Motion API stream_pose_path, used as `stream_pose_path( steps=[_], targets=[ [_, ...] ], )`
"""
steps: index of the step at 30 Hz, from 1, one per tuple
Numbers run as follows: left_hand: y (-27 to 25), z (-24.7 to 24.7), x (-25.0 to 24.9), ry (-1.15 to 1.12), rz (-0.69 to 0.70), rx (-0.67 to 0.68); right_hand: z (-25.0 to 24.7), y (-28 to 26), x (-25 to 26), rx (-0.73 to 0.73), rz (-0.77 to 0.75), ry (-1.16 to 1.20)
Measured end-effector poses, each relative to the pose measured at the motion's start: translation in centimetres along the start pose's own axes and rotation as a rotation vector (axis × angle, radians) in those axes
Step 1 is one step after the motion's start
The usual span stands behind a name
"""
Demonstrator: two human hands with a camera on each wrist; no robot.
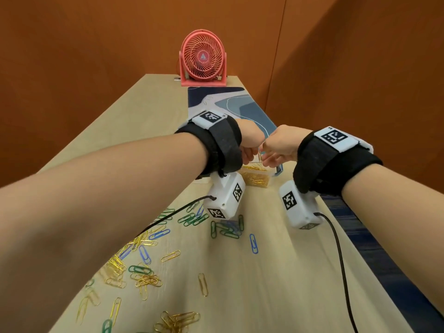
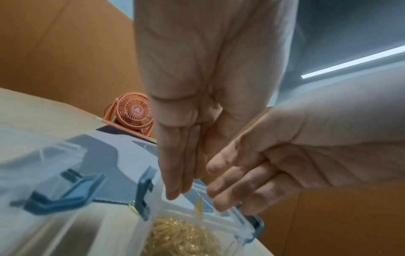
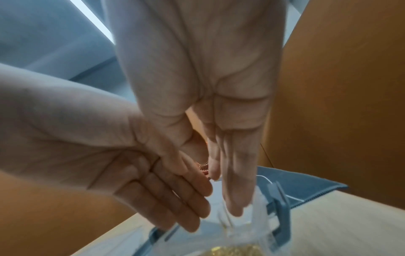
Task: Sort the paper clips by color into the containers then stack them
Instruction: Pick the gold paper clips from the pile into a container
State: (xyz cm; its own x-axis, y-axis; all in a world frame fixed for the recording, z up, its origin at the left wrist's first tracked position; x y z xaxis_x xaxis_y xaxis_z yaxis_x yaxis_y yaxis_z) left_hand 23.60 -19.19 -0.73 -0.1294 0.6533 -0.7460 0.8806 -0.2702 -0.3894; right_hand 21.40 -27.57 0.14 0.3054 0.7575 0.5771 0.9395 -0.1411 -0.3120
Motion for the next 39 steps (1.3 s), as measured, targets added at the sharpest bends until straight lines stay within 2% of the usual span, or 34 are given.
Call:
stream_pose_path(
  steps=[3, 6, 7, 9, 11, 14, 16, 19, 21, 24, 26, 28, 31, 34, 39],
  targets=[
    [-1.6, -1.0, -0.1, 0.028, 0.017, -0.042, -0.2, -1.5, 0.6, 0.013, -0.037, -0.084],
    [-5.4, -2.7, -0.8, 0.205, 0.158, -0.148, -0.5, -4.1, 1.7, -0.019, -0.169, -0.144],
    [-7.0, -3.0, -0.7, 0.230, 0.205, -0.139, -0.4, -5.4, 2.1, -0.024, -0.222, -0.158],
    [-10.7, -3.1, 0.8, 0.292, 0.263, -0.063, 0.9, -8.3, 2.9, 0.035, -0.333, -0.169],
    [-13.9, -3.0, 3.9, 0.406, 0.255, 0.036, 3.8, -11.4, 3.1, 0.196, -0.433, -0.197],
    [-17.5, -2.4, 9.7, 0.605, 0.195, 0.172, 9.4, -15.7, 2.3, 0.414, -0.548, -0.434],
    [-19.0, -2.3, 13.2, 0.649, 0.153, 0.215, 12.2, -17.4, 1.7, 0.448, -0.599, -0.567],
    [-20.4, -2.6, 16.9, 0.612, 0.106, 0.205, 14.9, -18.6, 2.0, 0.414, -0.649, -0.590],
    [-20.6, -2.8, 17.9, 0.538, 0.126, 0.145, 15.9, -18.7, 2.8, 0.391, -0.676, -0.535],
    [-21.2, -2.8, 17.2, 0.485, 0.272, 0.031, 16.4, -18.8, 3.9, 0.345, -0.722, -0.489],
    [-22.1, -2.8, 16.6, 0.464, 0.367, 0.002, 16.0, -19.1, 4.4, 0.308, -0.757, -0.474],
    [-23.1, -2.5, 16.6, 0.438, 0.408, 0.062, 15.4, -19.5, 4.7, 0.286, -0.785, -0.421],
    [-24.1, -1.1, 17.4, 0.449, 0.397, 0.191, 15.7, -20.5, 5.1, 0.286, -0.840, -0.390],
    [-23.8, -1.0, 17.7, 0.454, 0.375, 0.199, 17.5, -21.2, 5.5, 0.346, -0.890, -0.455],
    [-23.5, -2.0, 18.4, 0.403, 0.316, 0.196, 19.1, -20.9, 5.6, 0.389, -0.880, -0.496]
  ],
)
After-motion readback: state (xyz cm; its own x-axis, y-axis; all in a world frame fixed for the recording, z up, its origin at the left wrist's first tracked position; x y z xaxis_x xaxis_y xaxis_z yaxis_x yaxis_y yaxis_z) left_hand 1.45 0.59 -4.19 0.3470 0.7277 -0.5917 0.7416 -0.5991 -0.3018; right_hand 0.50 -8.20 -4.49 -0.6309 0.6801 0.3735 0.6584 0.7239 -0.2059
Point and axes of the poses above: each hand's wrist, its own y-axis towards the middle knuckle, its own z-axis out of the palm, x = y × z, the point moved 8 cm from there along y, towards the middle knuckle, and after that the axes turned 7 degrees about -y, right-handed, at the moved point
